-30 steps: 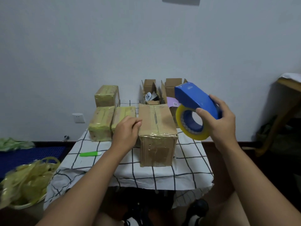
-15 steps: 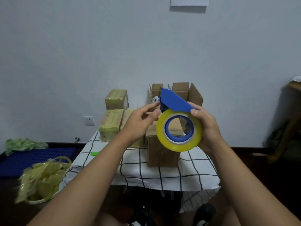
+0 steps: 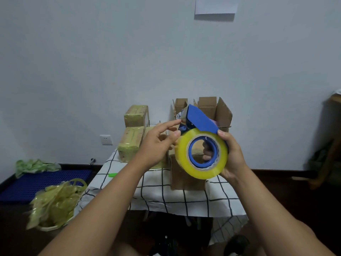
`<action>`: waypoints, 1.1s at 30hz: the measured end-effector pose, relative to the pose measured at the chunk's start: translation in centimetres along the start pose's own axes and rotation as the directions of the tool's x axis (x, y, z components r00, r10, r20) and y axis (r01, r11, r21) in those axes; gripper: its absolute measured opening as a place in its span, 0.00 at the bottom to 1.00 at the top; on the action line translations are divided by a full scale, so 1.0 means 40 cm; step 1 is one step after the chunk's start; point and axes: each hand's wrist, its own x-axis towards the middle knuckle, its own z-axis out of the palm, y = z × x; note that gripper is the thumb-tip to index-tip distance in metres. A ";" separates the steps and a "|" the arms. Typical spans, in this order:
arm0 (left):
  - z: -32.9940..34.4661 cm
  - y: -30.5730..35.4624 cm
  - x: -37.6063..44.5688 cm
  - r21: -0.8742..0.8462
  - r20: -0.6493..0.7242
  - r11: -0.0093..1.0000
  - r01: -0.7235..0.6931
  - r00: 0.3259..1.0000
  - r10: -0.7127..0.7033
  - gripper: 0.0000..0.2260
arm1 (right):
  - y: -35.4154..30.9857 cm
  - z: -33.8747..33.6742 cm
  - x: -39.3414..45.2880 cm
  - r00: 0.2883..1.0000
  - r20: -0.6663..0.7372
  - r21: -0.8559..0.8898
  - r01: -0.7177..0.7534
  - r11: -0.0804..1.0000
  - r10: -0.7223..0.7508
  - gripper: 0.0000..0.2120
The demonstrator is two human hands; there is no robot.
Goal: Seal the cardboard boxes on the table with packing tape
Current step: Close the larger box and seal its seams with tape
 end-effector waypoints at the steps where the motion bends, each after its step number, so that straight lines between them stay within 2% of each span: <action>1: 0.002 -0.001 0.000 0.012 -0.012 1.000 -0.012 1.000 0.012 0.14 | 0.004 -0.004 0.002 1.000 0.007 0.016 -0.012 1.000 0.012 0.26; 6: 0.022 -0.002 0.007 0.041 -0.075 0.995 -0.086 0.993 0.089 0.13 | 0.017 -0.018 0.006 0.999 0.030 0.051 -0.040 0.998 0.039 0.35; 11: 0.023 0.011 0.029 0.036 -0.130 0.997 -0.070 0.989 0.074 0.14 | 0.016 -0.025 0.006 0.999 0.028 0.030 -0.040 0.999 0.039 0.38; 15: 0.022 0.030 0.044 0.075 -0.064 0.997 -0.020 0.998 0.025 0.12 | 0.012 -0.029 0.004 0.999 0.000 -0.020 -0.041 0.999 0.041 0.32; 21: 0.043 0.012 0.022 0.057 -0.155 0.998 0.016 0.988 -0.007 0.04 | -0.001 -0.029 0.001 0.998 -0.066 -0.017 -0.002 1.000 0.000 0.17; 23: 0.048 0.014 0.022 0.038 -0.191 0.998 0.052 0.981 -0.044 0.07 | -0.009 -0.023 -0.001 0.998 -0.066 -0.035 0.018 0.999 -0.020 0.13; 27: 0.061 0.026 0.040 -0.082 -0.268 0.986 0.143 0.950 -0.160 0.14 | -0.021 -0.018 0.000 0.991 -0.070 -0.099 0.105 0.990 -0.112 0.10; 30: 0.069 0.007 0.051 -0.172 -0.349 0.961 0.216 0.899 -0.265 0.07 | -0.038 -0.021 -0.002 0.982 -0.088 -0.122 0.154 0.981 -0.165 0.10; 31: 0.073 -0.012 0.051 -0.128 -0.383 0.963 0.238 0.884 -0.269 0.05 | -0.046 -0.025 -0.004 0.978 -0.101 -0.129 0.168 0.977 -0.182 0.11; 33: 0.086 -0.061 0.047 0.166 -0.366 0.951 0.261 0.912 -0.187 0.05 | -0.067 -0.024 -0.012 0.966 -0.135 -0.149 0.200 0.969 -0.220 0.16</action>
